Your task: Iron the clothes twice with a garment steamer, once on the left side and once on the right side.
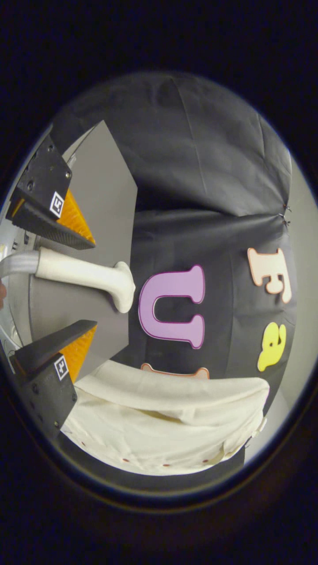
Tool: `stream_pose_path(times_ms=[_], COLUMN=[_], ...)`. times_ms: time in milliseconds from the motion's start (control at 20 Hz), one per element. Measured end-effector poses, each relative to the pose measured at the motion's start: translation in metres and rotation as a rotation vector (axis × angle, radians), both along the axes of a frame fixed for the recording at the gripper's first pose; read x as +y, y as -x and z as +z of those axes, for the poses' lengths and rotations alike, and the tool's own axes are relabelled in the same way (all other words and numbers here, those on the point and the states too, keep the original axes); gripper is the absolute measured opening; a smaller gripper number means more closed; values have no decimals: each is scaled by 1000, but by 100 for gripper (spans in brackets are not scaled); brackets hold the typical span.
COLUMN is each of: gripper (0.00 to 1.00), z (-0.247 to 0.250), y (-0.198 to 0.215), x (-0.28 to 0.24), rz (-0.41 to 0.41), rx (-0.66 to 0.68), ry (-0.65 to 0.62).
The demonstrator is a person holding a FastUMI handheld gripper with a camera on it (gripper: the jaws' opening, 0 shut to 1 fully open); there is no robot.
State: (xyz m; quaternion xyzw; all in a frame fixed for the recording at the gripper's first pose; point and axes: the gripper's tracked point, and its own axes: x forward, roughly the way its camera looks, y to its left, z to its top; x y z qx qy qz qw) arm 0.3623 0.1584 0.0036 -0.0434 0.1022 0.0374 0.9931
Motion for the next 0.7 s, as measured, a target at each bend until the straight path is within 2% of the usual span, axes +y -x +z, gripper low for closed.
stream_pose_path(times_ms=[150, 300, 350, 450, 600, 700], gripper=[97, 98, 93, 72, 41, 35], z=[-12, -25, -27, -38, -45, -42], y=[-18, -28, -31, -31, -35, -35], x=[13, 18, 16, 8, 9, 15], rz=[-9, -26, -40, -71, -85, -49], rx=[69, 125, 137, 186, 216, 212], ry=[-19, 21, 45, 112, 91, 49])
